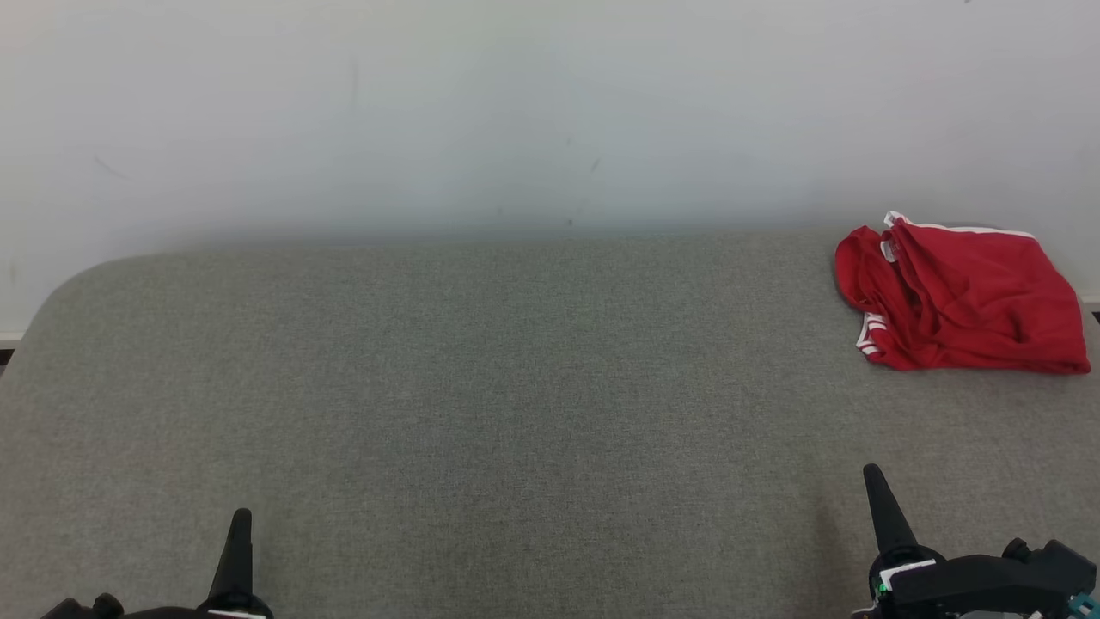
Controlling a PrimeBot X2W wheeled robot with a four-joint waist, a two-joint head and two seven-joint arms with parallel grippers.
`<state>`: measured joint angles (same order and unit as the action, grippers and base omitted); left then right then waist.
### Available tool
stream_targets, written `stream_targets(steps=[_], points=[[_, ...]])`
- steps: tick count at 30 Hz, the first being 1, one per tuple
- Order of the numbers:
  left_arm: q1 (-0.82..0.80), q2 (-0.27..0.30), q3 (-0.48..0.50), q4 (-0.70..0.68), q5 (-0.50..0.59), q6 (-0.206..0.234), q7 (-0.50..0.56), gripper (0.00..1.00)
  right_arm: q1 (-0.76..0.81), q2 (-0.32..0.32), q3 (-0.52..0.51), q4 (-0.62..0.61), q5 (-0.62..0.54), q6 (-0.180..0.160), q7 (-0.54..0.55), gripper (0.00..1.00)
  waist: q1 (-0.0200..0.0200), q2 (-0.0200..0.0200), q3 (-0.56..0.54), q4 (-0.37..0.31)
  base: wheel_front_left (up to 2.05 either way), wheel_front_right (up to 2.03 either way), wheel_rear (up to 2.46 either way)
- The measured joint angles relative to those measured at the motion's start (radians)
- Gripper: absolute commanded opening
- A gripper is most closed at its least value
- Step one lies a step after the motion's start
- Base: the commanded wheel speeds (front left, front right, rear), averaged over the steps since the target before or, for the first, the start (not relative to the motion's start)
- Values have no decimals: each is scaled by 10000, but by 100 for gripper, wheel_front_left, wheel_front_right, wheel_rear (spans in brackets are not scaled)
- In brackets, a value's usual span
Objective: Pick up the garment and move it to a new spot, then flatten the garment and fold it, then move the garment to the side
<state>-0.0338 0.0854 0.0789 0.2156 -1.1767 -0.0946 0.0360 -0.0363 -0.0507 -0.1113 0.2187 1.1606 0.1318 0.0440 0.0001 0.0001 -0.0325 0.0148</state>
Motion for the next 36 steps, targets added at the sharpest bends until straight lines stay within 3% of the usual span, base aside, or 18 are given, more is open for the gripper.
stream_targets(steps=[36], points=[[-500, -238, 245, 213, -3049, -213, 541, 0, -477, -2, -15, 190, 3152, 0, 487, 0, -2, 0, 234, -98, 0, 0, 0]])
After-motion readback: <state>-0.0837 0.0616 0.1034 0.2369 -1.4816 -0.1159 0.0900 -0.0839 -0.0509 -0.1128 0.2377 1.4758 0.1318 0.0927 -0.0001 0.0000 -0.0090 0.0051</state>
